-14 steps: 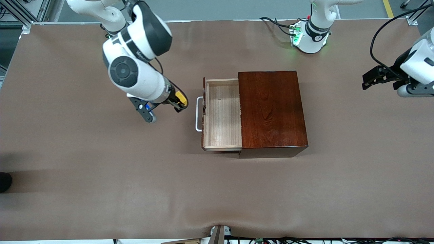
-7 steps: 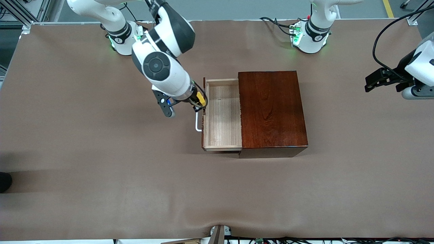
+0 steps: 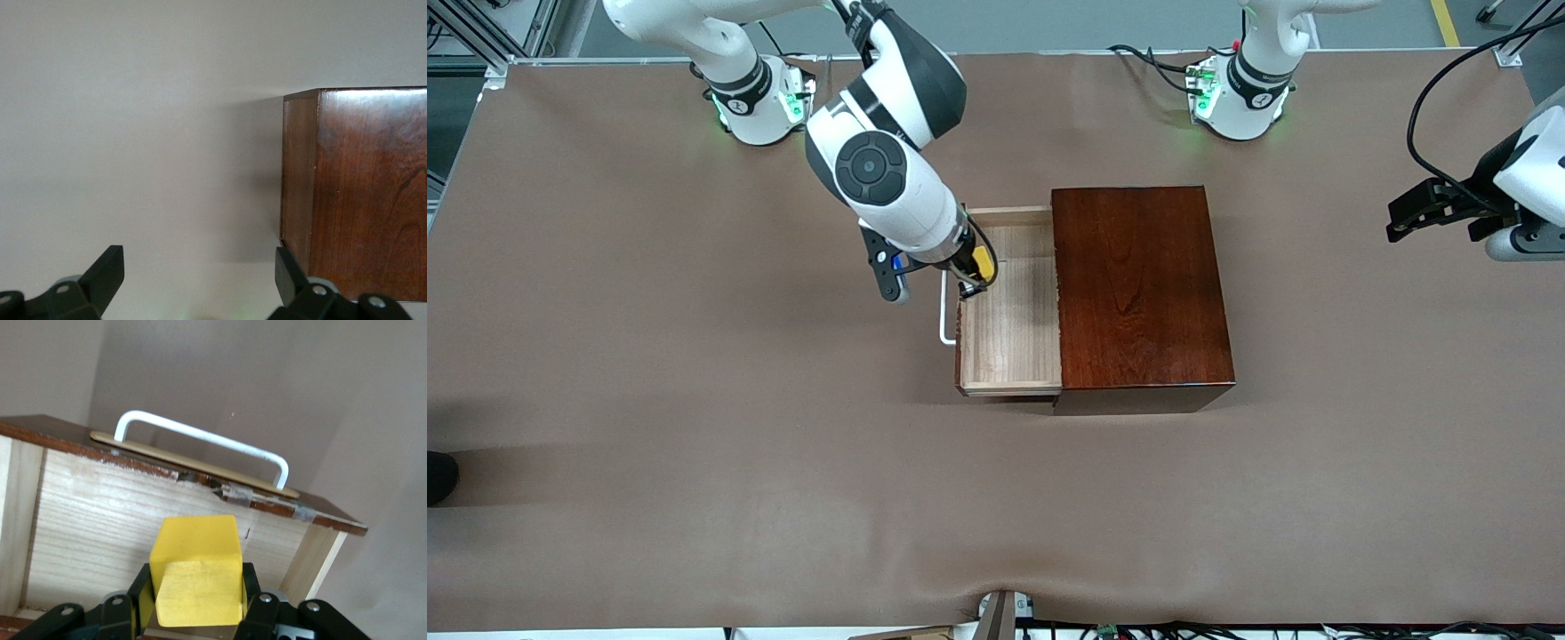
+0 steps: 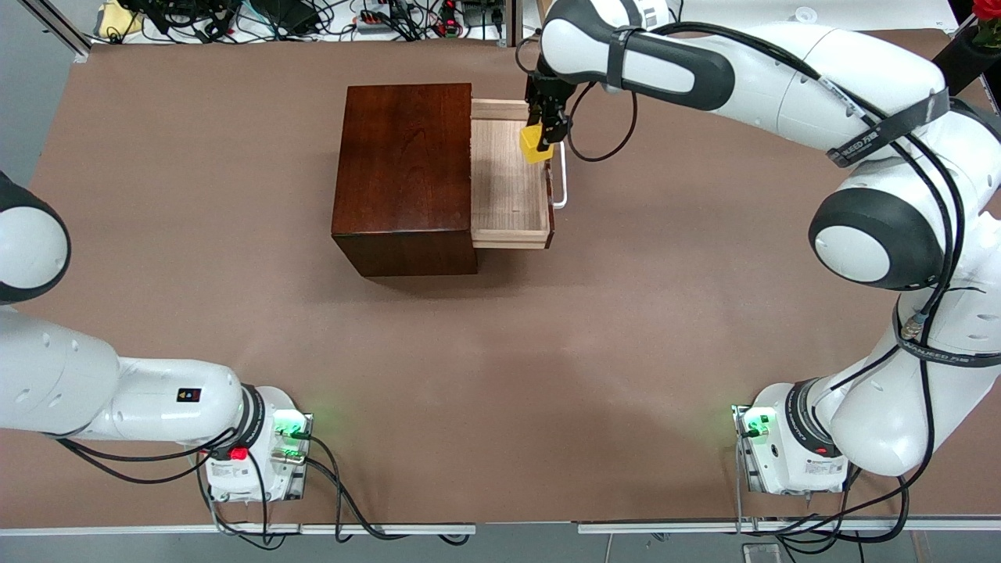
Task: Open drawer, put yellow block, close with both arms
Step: 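Lower the cube into the drawer and open the right gripper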
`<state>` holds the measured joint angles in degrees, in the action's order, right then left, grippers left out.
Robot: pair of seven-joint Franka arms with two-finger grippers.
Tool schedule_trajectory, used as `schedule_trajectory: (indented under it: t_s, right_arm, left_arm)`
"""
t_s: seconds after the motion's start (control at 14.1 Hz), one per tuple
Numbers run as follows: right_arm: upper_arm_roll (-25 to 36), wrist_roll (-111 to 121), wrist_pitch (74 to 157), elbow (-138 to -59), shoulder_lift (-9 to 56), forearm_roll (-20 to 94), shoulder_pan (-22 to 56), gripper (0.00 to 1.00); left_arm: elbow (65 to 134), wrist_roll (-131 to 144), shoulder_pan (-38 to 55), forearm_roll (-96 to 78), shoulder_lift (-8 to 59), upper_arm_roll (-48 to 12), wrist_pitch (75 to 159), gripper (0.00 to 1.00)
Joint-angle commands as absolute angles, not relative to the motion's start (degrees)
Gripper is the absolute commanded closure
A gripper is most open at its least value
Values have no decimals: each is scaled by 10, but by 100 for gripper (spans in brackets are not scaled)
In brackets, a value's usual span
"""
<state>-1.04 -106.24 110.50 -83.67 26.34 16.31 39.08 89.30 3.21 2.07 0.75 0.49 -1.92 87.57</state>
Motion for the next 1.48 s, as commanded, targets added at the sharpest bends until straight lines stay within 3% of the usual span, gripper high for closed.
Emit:
schedule_trajectory:
  t_s: [0.0,0.99,1.06,1.2,1.27,1.41]
  right_arm:
    - [-3,-1088,1123,-822,289,174,412,100]
    - [-2,-1100,1171,-828,351,167,430,98]
    - [-2,-1100,1171,-828,352,167,430,87]
    - [-2,-1103,1166,-826,352,173,429,12]
    - [-2,-1103,1163,-823,351,174,425,0]
    - [-1,-1102,1152,-817,345,166,425,0]
  left_arm:
    - [896,26,26,5,8,-15,872,0]
    - [898,25,27,6,11,-23,874,0]
    - [898,32,30,6,12,-23,875,0]
    - [898,38,33,3,15,-24,874,0]
    - [898,43,34,2,16,-24,875,0]
    - [896,60,40,0,21,-24,875,0]
